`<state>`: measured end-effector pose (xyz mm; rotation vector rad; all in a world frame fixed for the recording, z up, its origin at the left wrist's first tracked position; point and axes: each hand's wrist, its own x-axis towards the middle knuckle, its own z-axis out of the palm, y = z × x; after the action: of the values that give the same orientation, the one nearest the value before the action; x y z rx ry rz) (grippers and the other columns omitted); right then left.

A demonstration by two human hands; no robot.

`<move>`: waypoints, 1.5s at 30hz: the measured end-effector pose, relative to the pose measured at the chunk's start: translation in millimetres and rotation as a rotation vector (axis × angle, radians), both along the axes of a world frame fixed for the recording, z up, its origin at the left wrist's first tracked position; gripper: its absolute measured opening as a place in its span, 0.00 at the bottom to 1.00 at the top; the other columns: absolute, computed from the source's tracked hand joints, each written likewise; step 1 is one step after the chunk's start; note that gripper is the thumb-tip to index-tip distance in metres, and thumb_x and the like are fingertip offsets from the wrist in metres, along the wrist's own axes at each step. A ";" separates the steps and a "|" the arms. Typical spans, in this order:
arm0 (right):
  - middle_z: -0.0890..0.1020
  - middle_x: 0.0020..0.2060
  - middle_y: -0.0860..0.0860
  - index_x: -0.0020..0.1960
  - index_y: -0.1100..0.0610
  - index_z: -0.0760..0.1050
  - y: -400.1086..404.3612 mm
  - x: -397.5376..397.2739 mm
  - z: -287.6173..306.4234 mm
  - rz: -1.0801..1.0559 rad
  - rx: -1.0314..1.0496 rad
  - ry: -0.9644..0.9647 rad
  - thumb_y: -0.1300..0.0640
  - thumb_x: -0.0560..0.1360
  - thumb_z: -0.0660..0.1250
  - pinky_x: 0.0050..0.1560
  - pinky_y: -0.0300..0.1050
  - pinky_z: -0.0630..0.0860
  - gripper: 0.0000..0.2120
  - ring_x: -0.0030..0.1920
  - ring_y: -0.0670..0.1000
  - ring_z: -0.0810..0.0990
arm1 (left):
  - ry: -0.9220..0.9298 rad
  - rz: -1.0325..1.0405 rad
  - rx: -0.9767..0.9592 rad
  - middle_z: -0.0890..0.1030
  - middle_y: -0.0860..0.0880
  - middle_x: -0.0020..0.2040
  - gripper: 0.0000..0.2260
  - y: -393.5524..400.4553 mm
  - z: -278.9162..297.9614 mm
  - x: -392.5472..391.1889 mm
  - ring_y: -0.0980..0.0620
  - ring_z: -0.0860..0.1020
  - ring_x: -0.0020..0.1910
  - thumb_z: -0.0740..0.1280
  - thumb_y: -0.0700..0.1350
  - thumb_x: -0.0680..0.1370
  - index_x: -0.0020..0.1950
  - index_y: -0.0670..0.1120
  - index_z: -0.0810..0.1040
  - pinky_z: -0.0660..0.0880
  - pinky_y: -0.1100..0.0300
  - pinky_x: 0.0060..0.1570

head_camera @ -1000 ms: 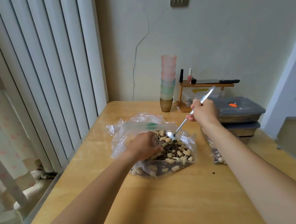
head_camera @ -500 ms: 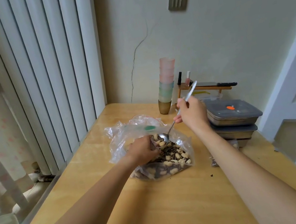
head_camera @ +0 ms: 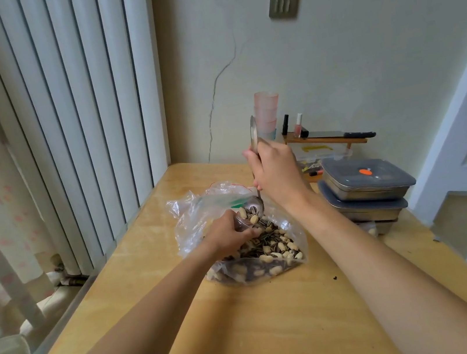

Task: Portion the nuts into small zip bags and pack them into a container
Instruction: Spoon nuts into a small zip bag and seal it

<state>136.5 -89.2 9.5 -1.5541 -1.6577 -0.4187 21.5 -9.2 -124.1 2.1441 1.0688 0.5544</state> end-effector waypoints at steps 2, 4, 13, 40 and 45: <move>0.78 0.37 0.56 0.45 0.63 0.75 -1.5 0.1 -0.7 -0.011 0.025 0.018 0.60 0.85 0.60 0.36 0.57 0.79 0.12 0.32 0.57 0.81 | -0.010 0.005 -0.017 0.76 0.50 0.44 0.25 1.4 -0.3 -2.3 0.53 0.73 0.41 0.74 0.59 0.75 0.59 0.44 0.71 0.71 0.57 0.38; 0.79 0.38 0.56 0.46 0.63 0.75 -2.0 1.4 -0.7 -0.002 0.026 0.032 0.58 0.85 0.60 0.36 0.57 0.79 0.12 0.33 0.56 0.81 | -0.009 0.012 -0.020 0.77 0.49 0.46 0.24 2.5 -0.6 -3.9 0.53 0.73 0.41 0.74 0.59 0.75 0.59 0.45 0.71 0.69 0.58 0.38; 0.78 0.37 0.53 0.45 0.62 0.75 -1.8 -0.1 1.7 0.072 0.032 -0.001 0.57 0.85 0.61 0.36 0.57 0.79 0.12 0.33 0.55 0.81 | -0.024 -0.013 -0.004 0.77 0.51 0.47 0.22 -0.9 1.1 -4.3 0.54 0.73 0.43 0.73 0.58 0.76 0.60 0.45 0.72 0.67 0.60 0.38; 0.80 0.45 0.54 0.54 0.60 0.79 -9.8 37.3 -36.4 -0.068 -0.247 -0.243 0.54 0.85 0.60 0.48 0.52 0.78 0.12 0.46 0.56 0.80 | 0.166 0.170 0.067 0.71 0.49 0.33 0.07 -7.2 44.9 -14.9 0.52 0.70 0.30 0.60 0.43 0.82 0.46 0.43 0.72 0.66 0.61 0.28; 0.81 0.45 0.57 0.51 0.63 0.79 -10.0 42.5 -34.8 -0.121 -0.207 -0.109 0.57 0.86 0.60 0.45 0.47 0.76 0.13 0.44 0.56 0.81 | 0.270 0.123 0.065 0.74 0.48 0.37 0.06 -12.0 47.8 -10.7 0.52 0.72 0.30 0.66 0.43 0.78 0.44 0.44 0.70 0.66 0.61 0.26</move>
<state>179.1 -99.2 -25.3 -1.8199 -1.7402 -0.4116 10.8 -21.2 -76.2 2.2664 1.3527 0.3649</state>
